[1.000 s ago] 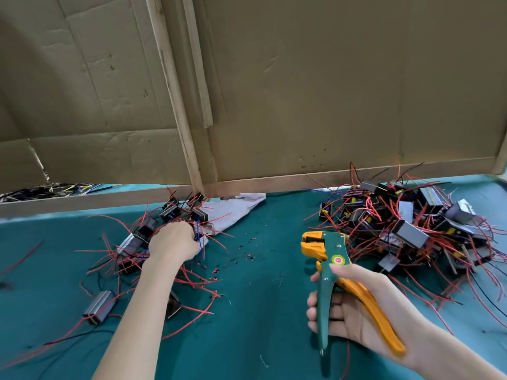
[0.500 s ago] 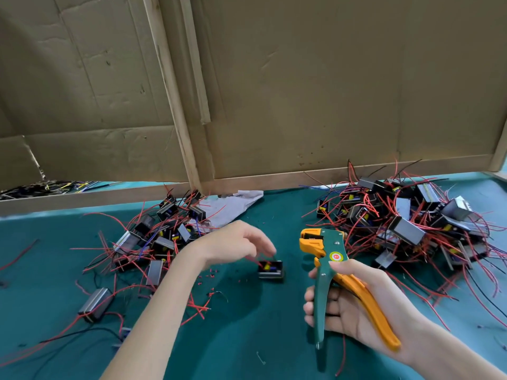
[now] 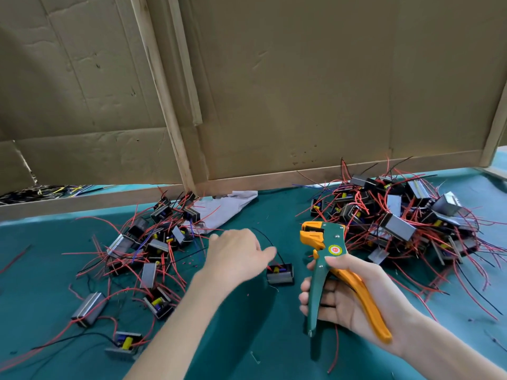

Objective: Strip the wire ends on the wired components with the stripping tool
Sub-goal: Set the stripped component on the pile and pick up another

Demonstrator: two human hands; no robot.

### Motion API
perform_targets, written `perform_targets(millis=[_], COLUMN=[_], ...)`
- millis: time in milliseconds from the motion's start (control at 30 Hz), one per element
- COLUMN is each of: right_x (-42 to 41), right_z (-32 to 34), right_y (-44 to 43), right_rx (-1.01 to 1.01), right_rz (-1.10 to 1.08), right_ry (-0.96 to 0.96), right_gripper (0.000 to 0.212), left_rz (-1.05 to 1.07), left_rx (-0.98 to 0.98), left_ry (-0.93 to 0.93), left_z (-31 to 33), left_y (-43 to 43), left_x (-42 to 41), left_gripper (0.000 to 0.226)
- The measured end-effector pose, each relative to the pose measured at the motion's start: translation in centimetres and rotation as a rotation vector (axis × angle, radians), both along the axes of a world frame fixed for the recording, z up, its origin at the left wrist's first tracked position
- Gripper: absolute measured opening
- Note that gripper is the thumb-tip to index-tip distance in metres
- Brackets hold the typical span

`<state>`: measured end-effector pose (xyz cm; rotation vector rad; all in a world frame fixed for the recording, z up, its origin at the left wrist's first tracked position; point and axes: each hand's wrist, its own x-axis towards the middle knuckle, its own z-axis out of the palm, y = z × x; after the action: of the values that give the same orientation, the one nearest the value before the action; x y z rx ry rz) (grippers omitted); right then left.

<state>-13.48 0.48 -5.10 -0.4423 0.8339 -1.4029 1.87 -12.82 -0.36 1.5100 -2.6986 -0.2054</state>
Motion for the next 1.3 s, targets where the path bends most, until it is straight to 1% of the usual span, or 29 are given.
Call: perform_targets(millis=[67, 133, 167, 200, 233, 300, 333, 400, 433, 500, 600, 700, 800, 867, 967, 1033, 1067, 1133, 1300], right_x=[0.1, 0.1, 0.0, 0.0, 0.0, -0.2, -0.3, -0.4, -0.4, -0.4, -0.4, -0.3, -0.2, -0.2, -0.2, -0.1, -0.1, -0.1, 0.2], right_z=[0.0, 0.1, 0.1, 0.2, 0.3, 0.3, 0.2, 0.2, 0.2, 0.2, 0.4, 0.6, 1.0, 1.4, 1.8, 2.1, 2.2, 2.5, 3.2], right_y=[0.0, -0.1, -0.1, -0.1, -0.1, -0.1, -0.1, -0.1, -0.1, -0.2, -0.1, -0.1, 0.1, 0.2, 0.5, 0.8, 0.9, 1.0, 1.4], right_rx=[0.001, -0.004, -0.008, -0.013, -0.019, -0.029, -0.034, -0.044, -0.048, -0.054, -0.062, -0.074, -0.097, -0.122, -0.169, -0.205, -0.221, -0.245, -0.273], right_rz=[-0.001, 0.002, 0.006, 0.01, 0.012, 0.006, 0.002, -0.004, -0.004, -0.003, 0.005, 0.014, 0.027, 0.049, 0.094, 0.129, 0.142, 0.159, 0.186], right_ry=[-0.001, 0.001, 0.002, 0.004, 0.005, 0.003, 0.001, -0.004, -0.007, -0.011, -0.013, -0.015, -0.009, 0.01, 0.044, 0.066, 0.07, 0.078, 0.143], right_gripper=[0.037, 0.038, 0.037, 0.035, 0.033, 0.034, 0.036, 0.037, 0.037, 0.039, 0.038, 0.037, 0.037, 0.043, 0.05, 0.049, 0.049, 0.049, 0.044], left_rz=[0.077, 0.076, 0.053, 0.029, 0.006, -0.012, -0.015, -0.025, -0.03, -0.03, -0.036, -0.084, -0.166, -0.211, -0.258, -0.271, -0.273, -0.272, -0.228], left_rx=[-0.148, -0.218, -0.213, -0.161, -0.07, 0.167, 0.238, 0.295, 0.308, 0.325, 0.382, 0.431, 0.431, 0.422, 0.437, 0.45, 0.454, 0.451, 0.449], left_ry=[0.012, 0.122, 0.192, 0.302, 0.456, 0.739, 0.845, 0.984, 1.044, 1.162, 1.274, 1.318, 1.268, 1.224, 1.208, 1.194, 1.18, 1.153, 1.15], left_z=[-1.5, -2.7, -3.1, -3.5, -3.7, -3.6, -3.5, -3.1, -2.9, -2.5, -1.7, -0.6, 0.5, 1.3, 2.3, 2.9, 3.0, 3.3, 3.6], left_y=[1.0, 1.6, 1.8, 1.8, 1.7, 1.7, 1.7, 1.5, 1.5, 1.2, 0.6, 0.3, 0.4, 0.7, 1.3, 1.7, 1.8, 2.0, 2.4], left_x=[-1.2, -2.0, -2.3, -2.4, -2.4, -2.5, -2.4, -2.3, -2.2, -2.1, -1.7, -1.4, -1.0, -0.6, -0.3, -0.2, -0.2, -0.1, -0.1], left_gripper=[0.05, 0.044, 0.036, 0.028, 0.018, 0.003, 0.011, 0.022, 0.023, 0.019, 0.011, 0.011, 0.02, 0.026, 0.018, 0.008, 0.007, 0.006, 0.014])
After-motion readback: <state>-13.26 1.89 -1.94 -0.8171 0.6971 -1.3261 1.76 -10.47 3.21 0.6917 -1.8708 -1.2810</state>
